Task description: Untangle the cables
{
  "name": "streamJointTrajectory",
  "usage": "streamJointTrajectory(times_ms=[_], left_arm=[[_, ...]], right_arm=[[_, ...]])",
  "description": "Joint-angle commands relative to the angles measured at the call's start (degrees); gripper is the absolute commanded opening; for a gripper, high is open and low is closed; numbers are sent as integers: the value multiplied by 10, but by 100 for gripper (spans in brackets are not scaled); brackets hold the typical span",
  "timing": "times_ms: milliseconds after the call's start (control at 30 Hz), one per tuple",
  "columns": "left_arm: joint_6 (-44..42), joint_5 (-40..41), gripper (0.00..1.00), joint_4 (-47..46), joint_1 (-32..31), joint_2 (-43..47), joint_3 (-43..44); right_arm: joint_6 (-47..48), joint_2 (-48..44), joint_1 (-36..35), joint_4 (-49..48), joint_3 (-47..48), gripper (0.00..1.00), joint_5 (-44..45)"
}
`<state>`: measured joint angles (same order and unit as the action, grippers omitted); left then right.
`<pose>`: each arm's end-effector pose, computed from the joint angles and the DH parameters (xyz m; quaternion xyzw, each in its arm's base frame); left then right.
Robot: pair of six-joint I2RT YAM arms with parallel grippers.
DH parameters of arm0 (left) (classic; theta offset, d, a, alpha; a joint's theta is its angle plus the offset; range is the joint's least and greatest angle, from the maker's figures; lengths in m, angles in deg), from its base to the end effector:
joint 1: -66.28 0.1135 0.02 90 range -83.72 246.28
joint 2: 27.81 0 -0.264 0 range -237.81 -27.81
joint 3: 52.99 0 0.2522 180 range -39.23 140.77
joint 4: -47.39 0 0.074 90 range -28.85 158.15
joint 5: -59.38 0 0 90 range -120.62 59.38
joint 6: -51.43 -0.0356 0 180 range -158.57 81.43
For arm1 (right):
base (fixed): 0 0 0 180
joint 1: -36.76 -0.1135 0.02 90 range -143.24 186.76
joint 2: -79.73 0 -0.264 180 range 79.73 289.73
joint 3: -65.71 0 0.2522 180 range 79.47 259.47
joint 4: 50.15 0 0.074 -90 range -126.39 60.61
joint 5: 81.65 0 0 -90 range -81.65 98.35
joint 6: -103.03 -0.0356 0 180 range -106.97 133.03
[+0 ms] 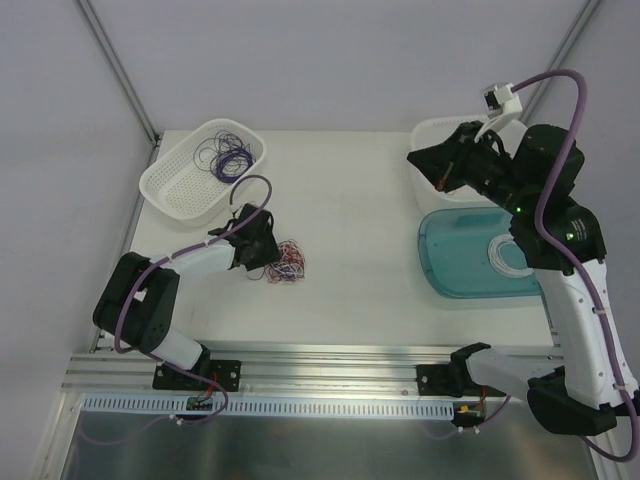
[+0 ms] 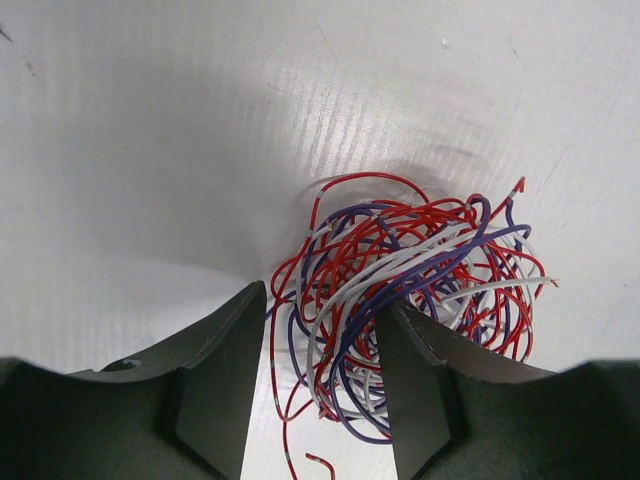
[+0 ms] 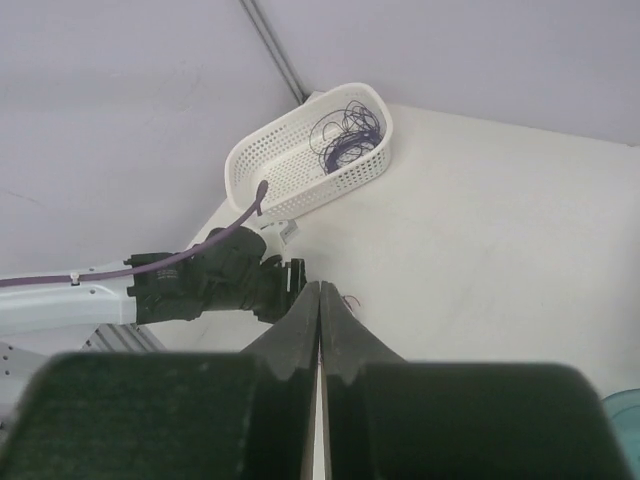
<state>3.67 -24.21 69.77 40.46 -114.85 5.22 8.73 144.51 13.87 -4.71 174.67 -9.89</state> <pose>0.2680 -0.1253 0.1703 -0.1529 0.9295 -0.1418 0.3043 0.1764 0.0866 0.5257 -0.2234 0.6786 0.2724 0.6445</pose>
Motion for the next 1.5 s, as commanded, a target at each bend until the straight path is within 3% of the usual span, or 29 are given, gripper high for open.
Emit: streamJointTrajectory(times_ms=[0,100,200,267,467,633,867,1467], left_arm=[[-56,4,47,22,7,26,21],[-77,-46,45,21,6,29,28],[-87,-88,41,19,5,35,23],[-103,-106,39,18,5,35,21],[-147,-164,23,18,5,20,29],[-217,-213,0,20,0,28,38],[-319,-277,0,52,-6,77,56],[-323,-284,0,83,-8,122,84]], right_arm=[[30,25,6,62,13,1,-36],[8,41,0,28,-71,7,-91],[-20,61,-25,-44,-186,25,-98],[-23,96,-52,-81,-239,31,-99],[-21,213,-94,-206,-313,45,-108],[-25,282,-108,-277,-333,47,-104],[-19,308,-111,-314,-342,54,-137],[-51,352,-137,-413,-362,51,-234]])
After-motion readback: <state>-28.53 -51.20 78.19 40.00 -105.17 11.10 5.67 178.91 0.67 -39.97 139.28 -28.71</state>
